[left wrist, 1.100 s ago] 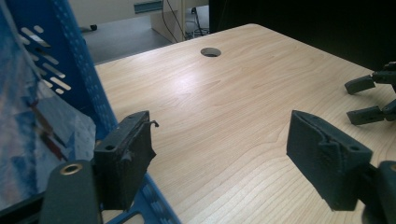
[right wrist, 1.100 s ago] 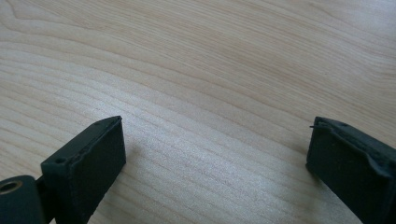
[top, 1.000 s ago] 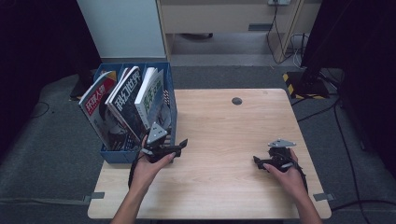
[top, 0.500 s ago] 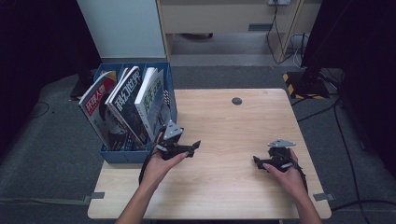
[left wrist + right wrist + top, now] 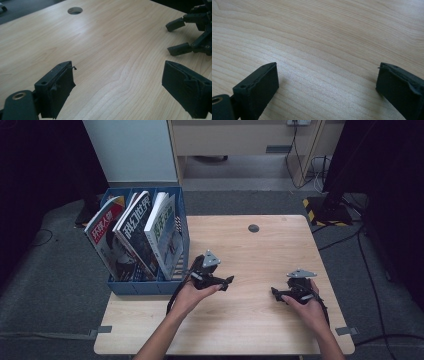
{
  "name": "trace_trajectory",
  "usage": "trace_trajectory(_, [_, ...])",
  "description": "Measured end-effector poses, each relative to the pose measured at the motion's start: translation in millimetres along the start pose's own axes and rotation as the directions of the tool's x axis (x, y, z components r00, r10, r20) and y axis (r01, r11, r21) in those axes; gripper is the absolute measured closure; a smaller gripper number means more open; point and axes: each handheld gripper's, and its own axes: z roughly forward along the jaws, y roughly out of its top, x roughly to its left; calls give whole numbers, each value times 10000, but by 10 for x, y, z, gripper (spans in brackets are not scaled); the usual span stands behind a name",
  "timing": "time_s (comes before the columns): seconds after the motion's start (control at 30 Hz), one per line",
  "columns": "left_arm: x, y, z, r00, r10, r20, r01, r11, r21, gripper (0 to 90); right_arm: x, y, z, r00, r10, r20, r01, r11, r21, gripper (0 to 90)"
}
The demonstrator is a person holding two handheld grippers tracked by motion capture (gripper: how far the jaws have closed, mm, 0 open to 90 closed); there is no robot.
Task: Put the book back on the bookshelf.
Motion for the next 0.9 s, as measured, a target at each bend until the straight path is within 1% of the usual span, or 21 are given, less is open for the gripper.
trace_trajectory(0.1, [-20,-22,101,9998,75,183,-81,9994,338,90,0,0,0,10000,1,1,-1,10000,-1,45])
trace_trajectory(0.27, [-43,-106,256,9995,141,272,-164,9961,864,88,0,0,0,10000,0,0,0,10000,-2,45])
trace_trajectory(0.37, [-59,-162,346,9994,139,303,-174,9930,1166,88,1,0,1,10000,24,3,-24,10000,-10,45])
trace_trajectory(0.43, [-73,-187,394,9992,170,358,-214,9916,1276,88,0,0,0,10000,2,-2,-2,10000,0,45])
trace_trajectory(0.47, [-81,-206,424,9990,222,396,-275,9897,1403,88,2,1,1,10000,25,4,-25,10000,-8,45])
trace_trajectory(0.5, [-89,-220,446,9991,194,381,-246,9894,1431,88,1,1,1,10000,25,3,-25,10000,-7,44])
trace_trajectory(0.57, [-101,-256,500,9990,234,383,-295,9856,1662,87,0,0,0,10000,0,0,0,10000,-2,45])
trace_trajectory(0.67, [-110,-295,543,9991,180,382,-245,9839,1768,87,2,0,1,10000,26,3,-26,10000,-10,45])
trace_trajectory(0.8, [-97,-337,584,9996,-16,290,-38,9827,1850,86,0,0,0,10000,3,1,-3,10000,-1,45])
trace_trajectory(0.9, [-101,-360,610,9997,-47,235,1,9813,1923,82,0,0,0,10000,-1,0,1,10000,-1,45])
